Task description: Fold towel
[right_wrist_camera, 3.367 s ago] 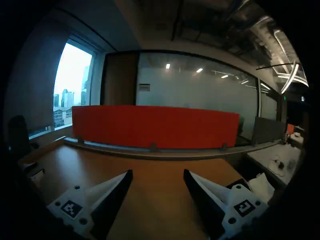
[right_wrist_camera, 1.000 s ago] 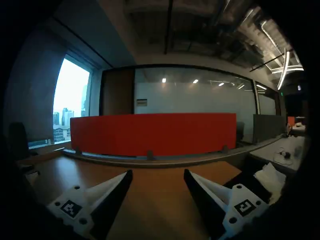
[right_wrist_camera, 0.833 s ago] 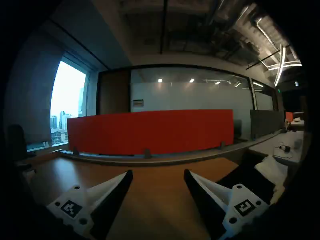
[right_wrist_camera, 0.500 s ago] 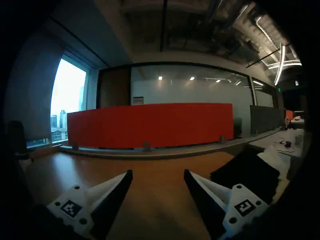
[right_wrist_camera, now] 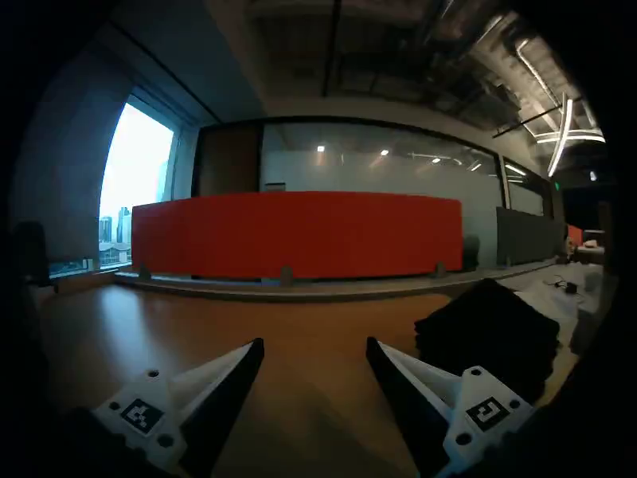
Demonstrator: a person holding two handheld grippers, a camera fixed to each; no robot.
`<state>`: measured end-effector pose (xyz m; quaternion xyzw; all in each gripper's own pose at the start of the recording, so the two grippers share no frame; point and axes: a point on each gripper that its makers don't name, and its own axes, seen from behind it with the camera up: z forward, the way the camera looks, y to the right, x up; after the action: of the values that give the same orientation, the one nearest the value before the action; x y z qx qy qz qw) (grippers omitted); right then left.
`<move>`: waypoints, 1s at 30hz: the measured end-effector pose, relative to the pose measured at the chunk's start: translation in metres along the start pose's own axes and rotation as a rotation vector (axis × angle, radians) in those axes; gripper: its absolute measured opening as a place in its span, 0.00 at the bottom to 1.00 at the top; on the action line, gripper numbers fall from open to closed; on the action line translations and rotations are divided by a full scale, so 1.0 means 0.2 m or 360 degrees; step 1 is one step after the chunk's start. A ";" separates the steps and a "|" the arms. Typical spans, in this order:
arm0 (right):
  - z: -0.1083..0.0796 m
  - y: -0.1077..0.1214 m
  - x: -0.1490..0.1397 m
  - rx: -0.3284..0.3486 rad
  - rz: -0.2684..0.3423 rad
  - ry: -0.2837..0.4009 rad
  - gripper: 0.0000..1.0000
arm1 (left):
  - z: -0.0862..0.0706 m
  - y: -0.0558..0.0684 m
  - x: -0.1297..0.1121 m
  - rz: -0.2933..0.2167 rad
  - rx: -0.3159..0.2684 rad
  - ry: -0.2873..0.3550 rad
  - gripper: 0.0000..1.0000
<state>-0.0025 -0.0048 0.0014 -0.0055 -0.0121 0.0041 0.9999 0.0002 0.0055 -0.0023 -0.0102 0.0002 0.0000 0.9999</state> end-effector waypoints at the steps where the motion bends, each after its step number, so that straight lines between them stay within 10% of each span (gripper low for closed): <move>1: 0.00 0.00 0.00 0.0001 0.0006 0.0002 0.99 | 0.00 0.00 0.00 0.0000 0.0000 0.0000 0.98; 30: -0.03 -0.04 0.01 0.0027 -0.0014 0.0038 0.99 | 0.00 0.00 0.00 0.0000 0.0000 0.0000 0.98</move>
<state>0.0007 -0.0119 -0.0044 0.0029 -0.0001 -0.0002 1.0000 0.0004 0.0059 -0.0019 -0.0102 0.0003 -0.0001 0.9999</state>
